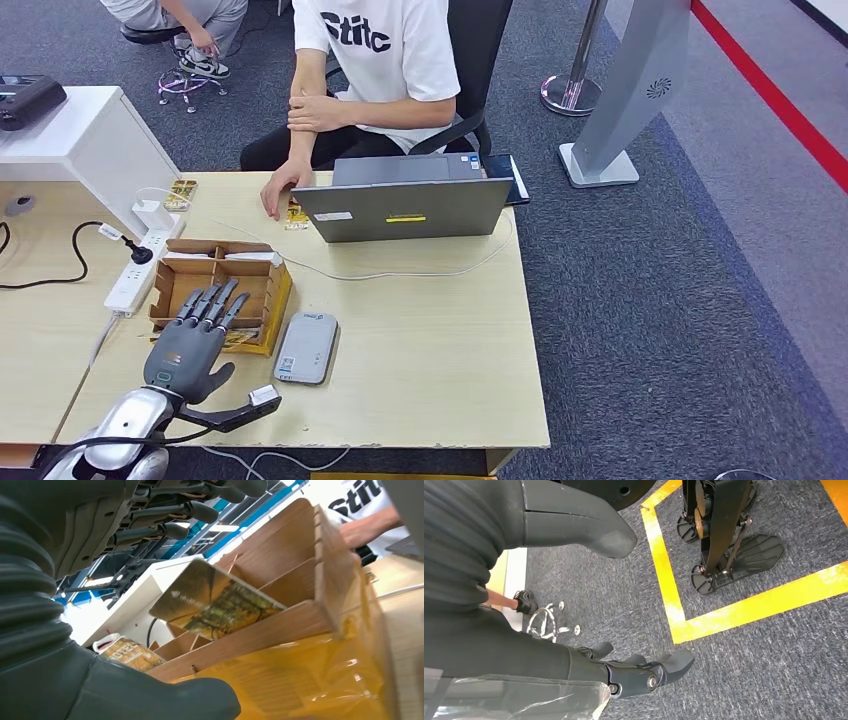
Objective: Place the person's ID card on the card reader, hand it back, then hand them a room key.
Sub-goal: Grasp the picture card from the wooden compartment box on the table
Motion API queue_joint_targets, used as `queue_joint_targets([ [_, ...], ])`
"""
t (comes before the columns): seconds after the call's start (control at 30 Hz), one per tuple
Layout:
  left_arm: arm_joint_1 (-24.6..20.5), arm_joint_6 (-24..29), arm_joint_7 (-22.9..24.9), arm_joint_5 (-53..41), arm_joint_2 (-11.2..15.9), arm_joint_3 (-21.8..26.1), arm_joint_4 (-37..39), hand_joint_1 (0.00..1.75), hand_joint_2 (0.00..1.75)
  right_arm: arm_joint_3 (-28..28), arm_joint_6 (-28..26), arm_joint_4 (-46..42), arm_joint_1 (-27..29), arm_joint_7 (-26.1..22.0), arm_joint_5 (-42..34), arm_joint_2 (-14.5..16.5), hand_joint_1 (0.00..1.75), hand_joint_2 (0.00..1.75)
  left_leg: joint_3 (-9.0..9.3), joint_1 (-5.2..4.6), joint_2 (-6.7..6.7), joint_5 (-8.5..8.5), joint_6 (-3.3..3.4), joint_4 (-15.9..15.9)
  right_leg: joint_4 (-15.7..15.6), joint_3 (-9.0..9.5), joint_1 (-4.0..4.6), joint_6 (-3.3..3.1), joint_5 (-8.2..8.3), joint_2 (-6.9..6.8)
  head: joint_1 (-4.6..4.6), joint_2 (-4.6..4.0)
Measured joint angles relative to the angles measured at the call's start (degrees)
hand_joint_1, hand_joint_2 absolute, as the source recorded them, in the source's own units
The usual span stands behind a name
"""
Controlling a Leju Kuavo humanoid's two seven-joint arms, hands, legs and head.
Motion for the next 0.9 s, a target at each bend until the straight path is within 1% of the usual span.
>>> queue_joint_targets([
  [0.2, -0.3, 0.1, 0.1, -0.2, -0.4, 1.2, 2.0, 0.0, 1.75, 0.0, 0.0, 0.0, 0.0, 0.0, 0.2, 0.0, 0.0, 1.75, 0.0, 0.0, 0.0, 0.0, 0.0, 0.0, 0.0, 0.0, 0.0, 0.0, 0.0, 0.0, 0.0, -0.01],
  [0.23, -0.3, 0.1, 0.1, -0.3, -0.5, 1.3, 2.1, 0.05, 1.75, -0.1, 0.0, 0.0, 0.0, 0.0, 0.2, 0.0, 0.0, 1.75, 0.0, 0.0, 0.0, 0.0, 0.0, 0.0, 0.0, 0.0, 0.0, 0.0, 0.0, 0.0, 0.0, -0.01],
  [0.27, -0.3, 0.1, 0.1, -0.4, -0.5, 1.5, 2.2, 0.37, 1.75, -0.1, 0.0, 0.0, 0.0, 0.0, 0.2, 0.0, 0.0, 1.75, 0.0, 0.0, 0.0, 0.0, 0.0, 0.0, 0.0, 0.0, 0.0, 0.0, 0.0, 0.0, 0.0, -0.01],
  [0.33, -0.3, 0.1, 0.1, -0.6, -0.6, 1.6, 2.3, 1.24, 1.75, -0.3, 0.0, 0.0, 0.0, 0.0, 0.2, 0.0, 0.0, 1.75, -0.01, 0.0, 0.0, 0.0, 0.0, 0.0, 0.0, 0.0, 0.0, 0.0, 0.0, 0.0, 0.0, -0.01],
  [0.37, -0.3, 0.0, 0.2, -0.7, -0.6, 1.6, 2.3, 1.63, 1.75, -0.4, 0.0, 0.0, 0.0, 0.0, 0.2, 0.0, 0.0, 1.75, -0.01, 0.0, 0.0, 0.0, 0.0, 0.0, 0.0, 0.0, 0.0, 0.0, 0.0, 0.0, 0.0, -0.01],
  [0.4, -0.3, 0.0, 0.2, -0.7, -0.6, 1.7, 2.3, 1.74, 1.75, -0.5, 0.0, 0.0, 0.0, 0.0, 0.2, 0.0, 0.0, 1.75, -0.01, -0.01, 0.0, 0.0, 0.0, 0.0, 0.0, 0.0, 0.0, 0.0, 0.0, 0.0, 0.0, 0.0],
  [0.73, -0.3, 0.3, -0.4, -0.7, -0.9, 1.9, 2.4, 1.75, 1.75, -1.1, 0.0, 0.0, 0.0, 0.0, 0.4, 0.0, 0.0, 1.75, -0.01, 0.0, -0.01, 0.0, 0.0, 0.0, 0.0, 0.0, 0.0, 0.0, 0.0, -0.01, -0.02, -0.01],
  [0.9, -0.3, 4.0, -1.5, -1.2, -1.4, 2.3, 2.4, 1.75, 1.75, -1.3, 0.0, 0.0, 0.0, 0.0, 1.0, 0.0, 0.0, 1.75, -0.01, 0.0, -0.01, 0.0, 0.0, 0.0, 0.0, 0.0, 0.0, 0.0, 0.0, -0.01, -0.01, -0.01],
])
